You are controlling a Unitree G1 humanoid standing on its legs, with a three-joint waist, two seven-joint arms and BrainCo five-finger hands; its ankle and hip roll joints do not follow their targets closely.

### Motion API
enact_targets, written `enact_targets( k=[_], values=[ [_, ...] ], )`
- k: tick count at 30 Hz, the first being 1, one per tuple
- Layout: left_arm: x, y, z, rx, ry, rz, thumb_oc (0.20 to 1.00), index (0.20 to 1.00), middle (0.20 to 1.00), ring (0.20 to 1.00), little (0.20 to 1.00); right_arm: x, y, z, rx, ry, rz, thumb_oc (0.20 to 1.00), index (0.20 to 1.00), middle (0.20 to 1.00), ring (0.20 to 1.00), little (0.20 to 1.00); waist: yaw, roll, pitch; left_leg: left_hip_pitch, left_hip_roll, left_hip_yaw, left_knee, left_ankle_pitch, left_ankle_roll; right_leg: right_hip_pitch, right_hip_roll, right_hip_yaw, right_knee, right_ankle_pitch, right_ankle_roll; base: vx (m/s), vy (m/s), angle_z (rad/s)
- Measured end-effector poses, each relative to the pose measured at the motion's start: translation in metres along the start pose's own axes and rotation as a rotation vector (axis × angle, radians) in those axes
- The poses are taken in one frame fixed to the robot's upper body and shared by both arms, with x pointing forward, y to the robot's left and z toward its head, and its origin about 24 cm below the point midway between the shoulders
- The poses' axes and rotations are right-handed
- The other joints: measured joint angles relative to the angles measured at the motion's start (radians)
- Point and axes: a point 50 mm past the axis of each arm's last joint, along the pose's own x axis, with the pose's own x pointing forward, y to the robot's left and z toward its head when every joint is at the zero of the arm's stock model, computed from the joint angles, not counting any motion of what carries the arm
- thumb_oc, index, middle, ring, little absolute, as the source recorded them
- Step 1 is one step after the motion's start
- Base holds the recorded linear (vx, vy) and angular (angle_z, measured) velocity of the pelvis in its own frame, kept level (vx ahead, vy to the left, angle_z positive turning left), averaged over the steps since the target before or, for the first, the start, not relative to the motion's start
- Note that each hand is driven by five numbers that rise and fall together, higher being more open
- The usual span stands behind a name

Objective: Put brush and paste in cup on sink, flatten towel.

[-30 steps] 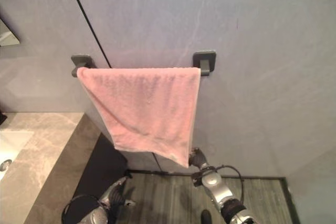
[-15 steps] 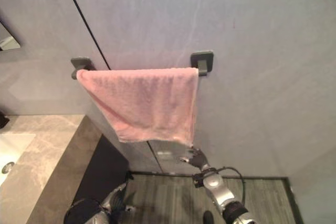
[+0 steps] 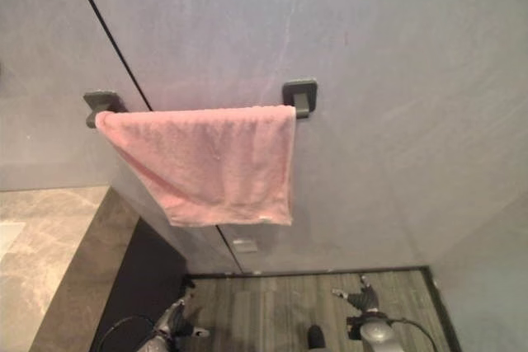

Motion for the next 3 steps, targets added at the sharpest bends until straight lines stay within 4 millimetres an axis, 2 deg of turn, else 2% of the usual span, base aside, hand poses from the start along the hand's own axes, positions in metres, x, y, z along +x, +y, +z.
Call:
enact_targets(
  k=[2, 3],
  values=[
    [-0.005, -0.006, -0.010, -0.102, 0.054, -0.010, 1.000, 1.000, 1.000, 1.000, 1.000, -0.003, -0.007, -0.023, -0.064, 0.084, -0.026, 1.000, 1.000, 1.000, 1.000, 1.000, 0.004, -0.006, -0.003, 0.000, 0.000, 0.001, 0.000, -0.003, 0.000, 0.000, -0.001, 0.001, 0.000, -0.001, 0.001, 0.00, 0.000, 0.00],
    [-0.005, -0.007, -0.014, -0.153, 0.085, -0.010, 1.000, 1.000, 1.000, 1.000, 1.000, -0.003, -0.011, -0.028, -0.060, 0.112, -0.045, 1.000, 1.000, 1.000, 1.000, 1.000, 0.004, -0.003, -0.009, 0.003, 0.000, 0.002, 0.000, -0.005, -0.001, 0.002, 0.000, 0.001, 0.000, -0.003, 0.001, 0.00, 0.000, 0.00]
  ],
)
